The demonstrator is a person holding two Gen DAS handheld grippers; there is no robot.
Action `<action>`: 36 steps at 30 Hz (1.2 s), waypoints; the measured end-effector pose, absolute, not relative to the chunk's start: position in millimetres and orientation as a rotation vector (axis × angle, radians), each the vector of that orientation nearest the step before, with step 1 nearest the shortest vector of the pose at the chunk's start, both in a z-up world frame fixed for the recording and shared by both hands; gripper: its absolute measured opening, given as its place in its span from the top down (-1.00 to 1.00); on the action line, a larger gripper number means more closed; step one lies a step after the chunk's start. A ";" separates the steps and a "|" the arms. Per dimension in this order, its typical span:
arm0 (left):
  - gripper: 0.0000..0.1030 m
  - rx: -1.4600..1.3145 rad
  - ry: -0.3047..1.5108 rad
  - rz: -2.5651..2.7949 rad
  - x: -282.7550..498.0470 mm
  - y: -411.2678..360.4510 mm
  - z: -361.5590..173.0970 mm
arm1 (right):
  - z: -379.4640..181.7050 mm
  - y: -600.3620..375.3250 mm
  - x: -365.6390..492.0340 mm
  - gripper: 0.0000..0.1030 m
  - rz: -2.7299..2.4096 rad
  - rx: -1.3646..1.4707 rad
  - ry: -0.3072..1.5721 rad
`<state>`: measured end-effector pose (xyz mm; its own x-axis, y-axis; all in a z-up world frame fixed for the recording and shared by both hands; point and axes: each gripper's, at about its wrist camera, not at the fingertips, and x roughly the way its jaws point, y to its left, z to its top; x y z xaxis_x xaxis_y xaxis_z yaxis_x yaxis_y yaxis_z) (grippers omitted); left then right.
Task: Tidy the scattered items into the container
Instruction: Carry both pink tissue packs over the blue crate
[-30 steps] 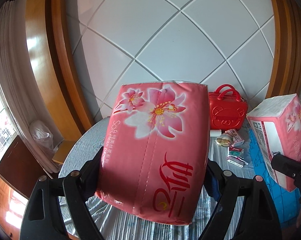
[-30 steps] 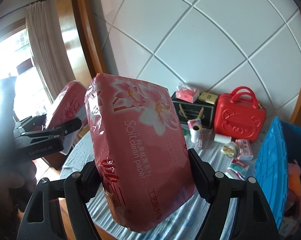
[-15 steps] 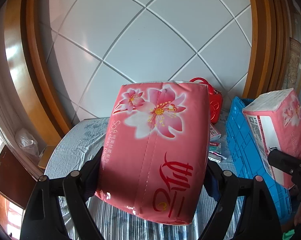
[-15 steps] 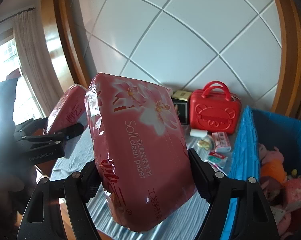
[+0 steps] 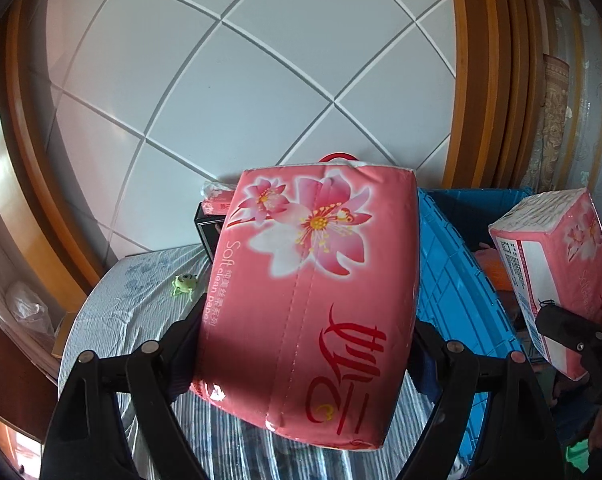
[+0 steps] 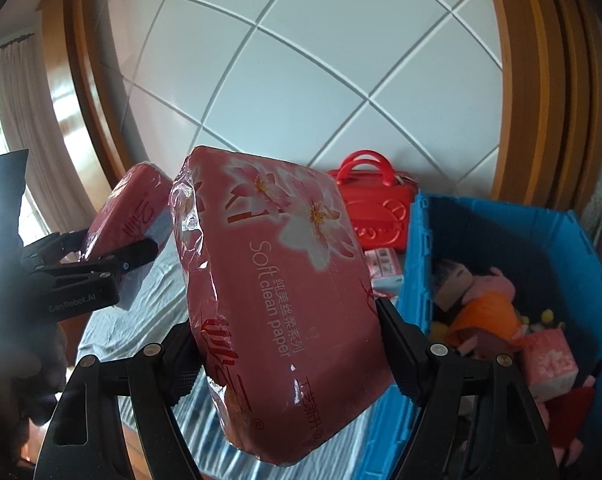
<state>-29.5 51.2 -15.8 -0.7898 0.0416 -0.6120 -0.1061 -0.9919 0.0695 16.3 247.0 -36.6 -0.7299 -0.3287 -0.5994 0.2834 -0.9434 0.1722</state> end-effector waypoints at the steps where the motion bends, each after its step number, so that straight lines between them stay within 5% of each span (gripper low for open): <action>1: -0.64 -0.979 0.162 2.882 -32.5 59.3 -15.1 | -37.2 254.7 16.5 -0.51 -2.660 0.942 -0.106; 36: -0.64 -0.887 0.418 2.484 -100.0 269.5 -24.1 | -81.0 435.9 29.1 -0.51 -2.978 1.138 -0.456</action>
